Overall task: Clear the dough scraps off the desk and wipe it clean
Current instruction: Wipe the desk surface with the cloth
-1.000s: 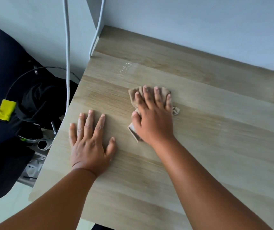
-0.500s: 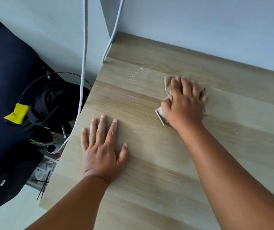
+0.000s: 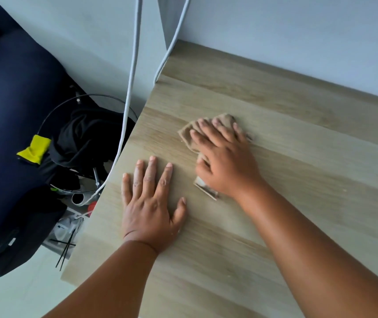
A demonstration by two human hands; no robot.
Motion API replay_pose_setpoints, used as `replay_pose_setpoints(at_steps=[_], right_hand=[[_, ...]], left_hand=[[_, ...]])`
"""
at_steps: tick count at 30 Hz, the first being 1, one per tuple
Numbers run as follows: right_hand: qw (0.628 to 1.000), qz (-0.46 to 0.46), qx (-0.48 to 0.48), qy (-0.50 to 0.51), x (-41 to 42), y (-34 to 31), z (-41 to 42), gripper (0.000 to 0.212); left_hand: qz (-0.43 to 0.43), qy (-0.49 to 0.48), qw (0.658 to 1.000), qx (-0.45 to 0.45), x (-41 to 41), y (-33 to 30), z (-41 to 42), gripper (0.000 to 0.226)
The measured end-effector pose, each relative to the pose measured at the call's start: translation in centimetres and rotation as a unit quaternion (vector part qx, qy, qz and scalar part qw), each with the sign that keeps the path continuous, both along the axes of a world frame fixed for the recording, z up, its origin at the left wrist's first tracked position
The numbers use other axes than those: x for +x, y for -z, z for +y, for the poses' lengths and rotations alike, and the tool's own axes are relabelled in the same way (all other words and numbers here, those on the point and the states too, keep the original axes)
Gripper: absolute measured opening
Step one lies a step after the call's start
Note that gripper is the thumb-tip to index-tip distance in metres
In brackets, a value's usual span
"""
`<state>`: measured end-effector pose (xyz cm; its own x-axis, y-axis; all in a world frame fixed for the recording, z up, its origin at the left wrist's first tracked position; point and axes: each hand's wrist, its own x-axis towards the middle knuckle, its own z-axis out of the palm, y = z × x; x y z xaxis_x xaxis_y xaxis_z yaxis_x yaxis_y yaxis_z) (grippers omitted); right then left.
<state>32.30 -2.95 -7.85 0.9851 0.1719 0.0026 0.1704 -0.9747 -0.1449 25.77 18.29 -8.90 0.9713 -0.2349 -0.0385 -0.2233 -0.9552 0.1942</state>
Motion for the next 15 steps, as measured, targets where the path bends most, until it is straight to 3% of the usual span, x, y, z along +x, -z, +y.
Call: replay_pose_setpoints(at_steps=[5, 10, 15], right_hand=[[0.993, -0.028, 0.006, 0.117, -2.7, 0.3, -4.7, 0.068], [0.971, 0.027, 0.01, 0.238, 3.9, -0.1, -2.9, 0.077], [0.986, 0.042, 0.005, 0.163, 8.5, 0.2, 1.3, 0.073]], left_hand=[[0.012, -0.002, 1.0, 0.009, 0.0, -0.2, 0.0, 0.079], [0.011, -0.005, 1.0, 0.009, 0.1, -0.1, 0.1, 0.079], [0.014, -0.005, 1.0, 0.013, 0.1, -0.1, 0.0, 0.079]])
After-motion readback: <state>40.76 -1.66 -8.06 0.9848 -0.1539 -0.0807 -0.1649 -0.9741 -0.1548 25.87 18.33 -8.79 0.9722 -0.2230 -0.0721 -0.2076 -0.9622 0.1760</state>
